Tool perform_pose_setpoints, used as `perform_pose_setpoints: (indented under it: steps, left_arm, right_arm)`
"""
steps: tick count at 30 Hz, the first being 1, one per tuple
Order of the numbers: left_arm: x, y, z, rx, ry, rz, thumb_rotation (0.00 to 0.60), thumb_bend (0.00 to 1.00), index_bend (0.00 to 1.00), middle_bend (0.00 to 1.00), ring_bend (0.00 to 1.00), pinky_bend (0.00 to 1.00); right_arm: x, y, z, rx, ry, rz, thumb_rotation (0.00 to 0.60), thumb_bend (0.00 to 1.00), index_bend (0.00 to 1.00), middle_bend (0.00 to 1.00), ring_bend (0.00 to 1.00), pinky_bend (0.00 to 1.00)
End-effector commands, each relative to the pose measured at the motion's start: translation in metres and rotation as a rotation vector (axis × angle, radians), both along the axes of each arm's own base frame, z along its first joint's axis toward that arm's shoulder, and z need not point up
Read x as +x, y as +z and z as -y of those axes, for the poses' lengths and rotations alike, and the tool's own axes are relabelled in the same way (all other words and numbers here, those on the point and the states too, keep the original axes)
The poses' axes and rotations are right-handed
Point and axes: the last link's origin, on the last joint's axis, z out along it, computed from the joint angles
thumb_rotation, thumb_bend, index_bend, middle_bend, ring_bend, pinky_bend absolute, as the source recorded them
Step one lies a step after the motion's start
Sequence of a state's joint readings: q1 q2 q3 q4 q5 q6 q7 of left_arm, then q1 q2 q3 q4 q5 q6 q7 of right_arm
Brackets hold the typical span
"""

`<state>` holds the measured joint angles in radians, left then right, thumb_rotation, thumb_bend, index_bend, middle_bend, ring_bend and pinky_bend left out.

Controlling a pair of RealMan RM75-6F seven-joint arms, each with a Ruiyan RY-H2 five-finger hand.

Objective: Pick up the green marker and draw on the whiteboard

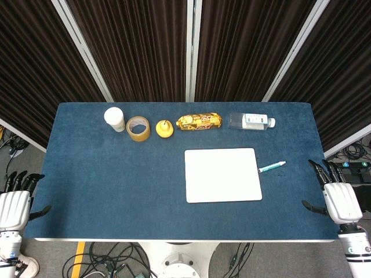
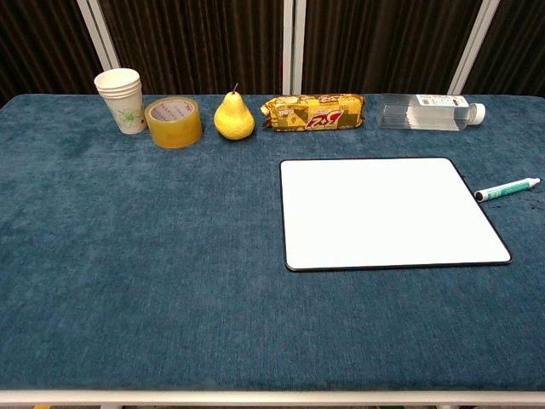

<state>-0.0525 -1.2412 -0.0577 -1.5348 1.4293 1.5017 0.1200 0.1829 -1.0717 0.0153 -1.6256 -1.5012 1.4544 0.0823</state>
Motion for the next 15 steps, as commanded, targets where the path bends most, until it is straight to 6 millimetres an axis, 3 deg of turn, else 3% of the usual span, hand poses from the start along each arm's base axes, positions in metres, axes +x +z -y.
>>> perform_pose_setpoints:
  steps: [1,5,8,10,15]
  left_arm:
    - [-0.001,0.000,0.001,0.000,0.003,0.004,0.600,0.00,0.23,0.21,0.09,0.07]
    - [-0.001,-0.002,0.001,-0.002,-0.003,0.004,0.600,0.00,0.23,0.21,0.09,0.07]
    - [-0.002,-0.004,0.002,-0.002,-0.004,0.007,0.600,0.00,0.23,0.21,0.09,0.07]
    - [-0.002,-0.005,0.002,-0.002,-0.005,0.011,0.600,0.00,0.23,0.21,0.09,0.07]
    - [-0.003,-0.005,0.003,-0.005,-0.004,0.016,0.600,0.00,0.23,0.21,0.09,0.07]
  right_arm:
    - [0.001,-0.001,-0.001,-0.014,0.011,-0.002,0.600,0.02,0.02,0.16,0.02,0.03]
    - [0.002,-0.002,0.001,-0.045,0.027,-0.036,0.600,0.03,0.06,0.20,0.06,0.06]
    - [0.001,-0.009,0.011,-0.067,0.031,-0.089,0.600,0.07,0.18,0.28,0.10,0.11]
    - [-0.003,-0.016,0.023,-0.057,0.019,-0.127,0.600,0.10,0.27,0.33,0.13,0.13]
    - [-0.020,-0.050,0.068,0.023,-0.028,-0.244,0.600,0.15,0.35,0.35,0.14,0.14]
